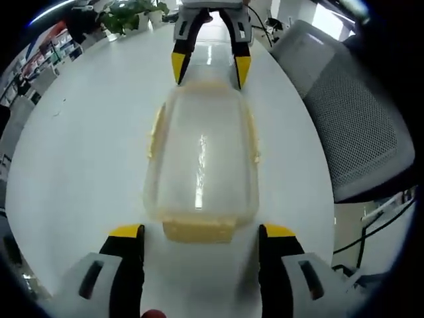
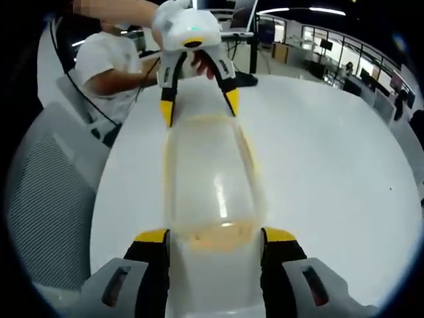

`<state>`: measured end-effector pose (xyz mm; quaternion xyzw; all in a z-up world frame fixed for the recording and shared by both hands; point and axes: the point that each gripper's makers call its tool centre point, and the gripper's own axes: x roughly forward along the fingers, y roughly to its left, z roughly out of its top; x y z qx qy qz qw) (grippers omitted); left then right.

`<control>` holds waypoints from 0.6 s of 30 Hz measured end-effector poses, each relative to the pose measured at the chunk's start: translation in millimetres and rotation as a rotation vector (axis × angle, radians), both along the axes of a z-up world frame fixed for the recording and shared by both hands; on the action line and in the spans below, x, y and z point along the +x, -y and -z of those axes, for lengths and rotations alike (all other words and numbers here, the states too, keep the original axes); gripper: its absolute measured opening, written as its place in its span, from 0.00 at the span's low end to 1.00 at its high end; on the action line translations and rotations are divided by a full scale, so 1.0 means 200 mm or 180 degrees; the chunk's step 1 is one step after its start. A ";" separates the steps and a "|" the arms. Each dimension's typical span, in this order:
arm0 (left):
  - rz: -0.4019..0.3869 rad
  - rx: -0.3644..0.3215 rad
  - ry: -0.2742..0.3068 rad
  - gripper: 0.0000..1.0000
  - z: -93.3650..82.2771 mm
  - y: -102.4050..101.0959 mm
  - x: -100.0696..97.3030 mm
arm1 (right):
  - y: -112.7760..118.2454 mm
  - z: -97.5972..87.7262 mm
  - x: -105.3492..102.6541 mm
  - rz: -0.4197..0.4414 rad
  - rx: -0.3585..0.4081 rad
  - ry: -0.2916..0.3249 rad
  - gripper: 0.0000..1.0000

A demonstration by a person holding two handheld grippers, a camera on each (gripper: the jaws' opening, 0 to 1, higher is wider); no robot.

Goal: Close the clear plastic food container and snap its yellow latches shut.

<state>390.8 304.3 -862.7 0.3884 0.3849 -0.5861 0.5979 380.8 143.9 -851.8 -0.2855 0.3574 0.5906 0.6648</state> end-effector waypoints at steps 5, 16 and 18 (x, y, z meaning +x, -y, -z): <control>0.0009 -0.0032 0.0002 0.64 -0.01 0.01 -0.01 | 0.00 0.03 0.00 -0.0081 -0.0097 0.0021 0.50; 0.0059 -0.0096 0.0007 0.49 -0.02 0.03 -0.01 | 0.01 0.04 0.01 -0.0183 -0.0196 0.0097 0.43; 0.0055 -0.0094 0.0004 0.49 -0.01 0.03 -0.01 | 0.01 0.04 0.02 -0.0172 -0.0210 0.0094 0.42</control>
